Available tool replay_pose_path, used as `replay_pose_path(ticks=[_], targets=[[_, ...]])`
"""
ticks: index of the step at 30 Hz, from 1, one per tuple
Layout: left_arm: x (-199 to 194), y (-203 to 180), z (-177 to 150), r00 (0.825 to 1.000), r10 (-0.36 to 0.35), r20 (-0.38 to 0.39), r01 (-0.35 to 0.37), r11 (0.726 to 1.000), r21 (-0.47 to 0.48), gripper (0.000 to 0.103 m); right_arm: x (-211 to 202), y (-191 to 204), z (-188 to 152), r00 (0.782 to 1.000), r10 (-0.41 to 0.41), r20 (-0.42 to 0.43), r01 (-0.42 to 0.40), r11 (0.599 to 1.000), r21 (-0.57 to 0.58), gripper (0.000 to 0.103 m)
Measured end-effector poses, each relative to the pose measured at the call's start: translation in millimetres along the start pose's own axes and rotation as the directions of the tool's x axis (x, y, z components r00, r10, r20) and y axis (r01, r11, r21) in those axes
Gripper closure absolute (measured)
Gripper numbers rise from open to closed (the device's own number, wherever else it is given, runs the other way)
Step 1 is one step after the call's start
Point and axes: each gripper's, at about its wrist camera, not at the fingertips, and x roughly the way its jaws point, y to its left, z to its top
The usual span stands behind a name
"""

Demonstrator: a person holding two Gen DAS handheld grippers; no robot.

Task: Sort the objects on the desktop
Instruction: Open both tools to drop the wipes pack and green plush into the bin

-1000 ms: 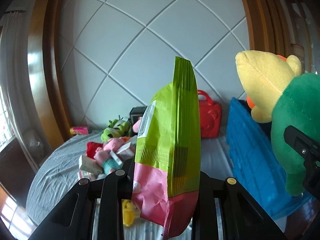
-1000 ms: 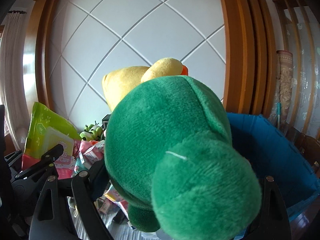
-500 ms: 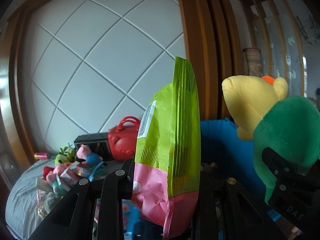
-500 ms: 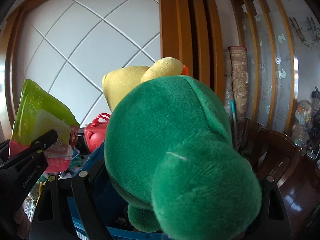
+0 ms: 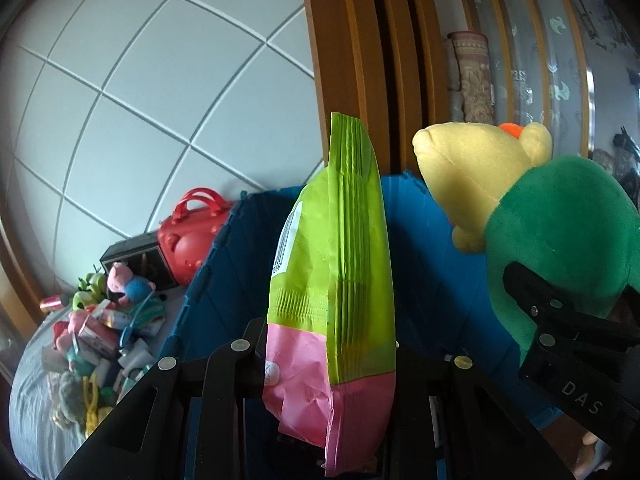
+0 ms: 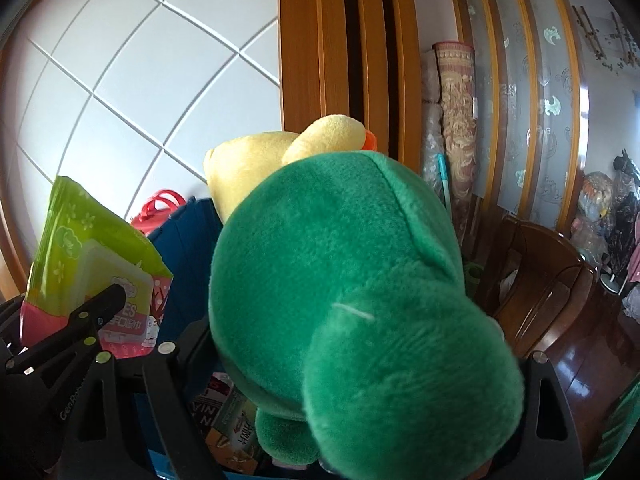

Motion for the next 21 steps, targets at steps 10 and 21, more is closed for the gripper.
replay_pose_path(ticks=[10, 21], targets=[[53.3, -18.5, -18.3, 0.986, -0.012, -0.164, 0.014, 1.0, 0.016, 0.069, 41.0, -9.2, -27.6, 0.989, -0.03, -0.144, 0.028, 0.999, -0.018, 0.015], [49.8, -18.2, -21.8, 0.99, -0.012, -0.138, 0.016, 1.0, 0.027, 0.033, 45.5, -7.2, -38.8, 0.983, -0.035, -0.178, 0.034, 0.999, -0.006, 0.004]])
